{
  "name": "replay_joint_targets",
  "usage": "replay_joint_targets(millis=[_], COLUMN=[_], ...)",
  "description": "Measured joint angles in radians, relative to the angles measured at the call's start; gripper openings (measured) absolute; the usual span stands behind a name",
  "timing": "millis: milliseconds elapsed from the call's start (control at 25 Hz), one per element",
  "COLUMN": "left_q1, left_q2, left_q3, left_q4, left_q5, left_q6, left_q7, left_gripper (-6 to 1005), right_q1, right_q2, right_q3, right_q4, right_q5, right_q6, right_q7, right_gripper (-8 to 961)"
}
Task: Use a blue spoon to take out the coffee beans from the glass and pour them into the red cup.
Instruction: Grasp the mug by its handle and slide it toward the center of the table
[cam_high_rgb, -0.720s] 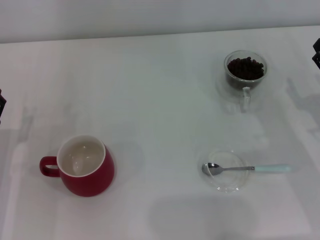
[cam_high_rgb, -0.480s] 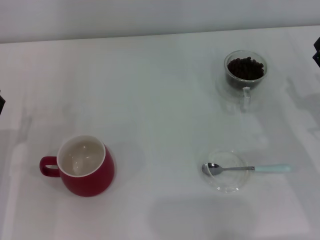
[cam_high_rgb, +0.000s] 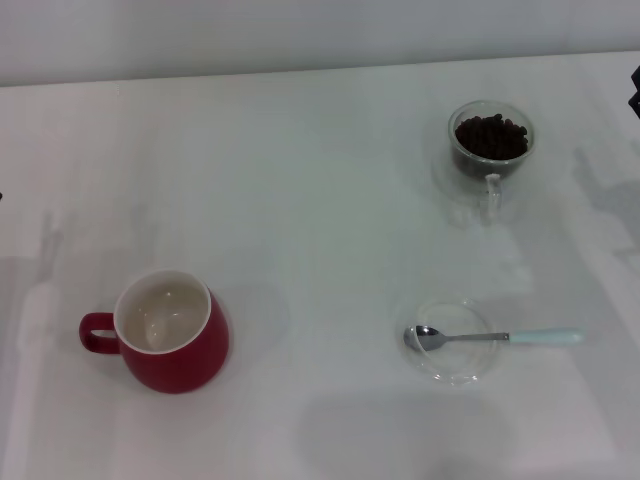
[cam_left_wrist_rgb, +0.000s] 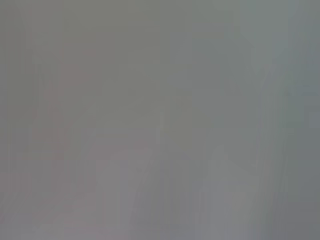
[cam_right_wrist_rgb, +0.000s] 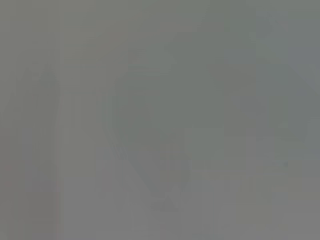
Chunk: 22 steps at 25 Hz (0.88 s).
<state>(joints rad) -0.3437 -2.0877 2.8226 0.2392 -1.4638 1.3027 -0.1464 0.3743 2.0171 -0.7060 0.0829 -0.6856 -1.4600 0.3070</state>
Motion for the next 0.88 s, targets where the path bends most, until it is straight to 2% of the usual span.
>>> replay_joint_targets(millis=[680, 880], left_q1=[-0.001, 0.018], left_q2=[0.001, 0.0], left_q3=[0.012, 0.014], left_q4=[-0.004, 0.002], left_q5=[0.021, 0.047], left_q6=[-0.006, 0.009], left_q7=[0.0, -0.057], left_gripper=[808, 805], right_q1=[-0.009, -0.02], right_q2=[-0.001, -0.004], right_q3=[0.003, 0.004], right_q4=[-0.018, -0.019], right_q5=[-0.004, -0.001], right_q6=[-0.037, -0.046], right_q7=[0.001, 0.001], right_gripper=[857, 857])
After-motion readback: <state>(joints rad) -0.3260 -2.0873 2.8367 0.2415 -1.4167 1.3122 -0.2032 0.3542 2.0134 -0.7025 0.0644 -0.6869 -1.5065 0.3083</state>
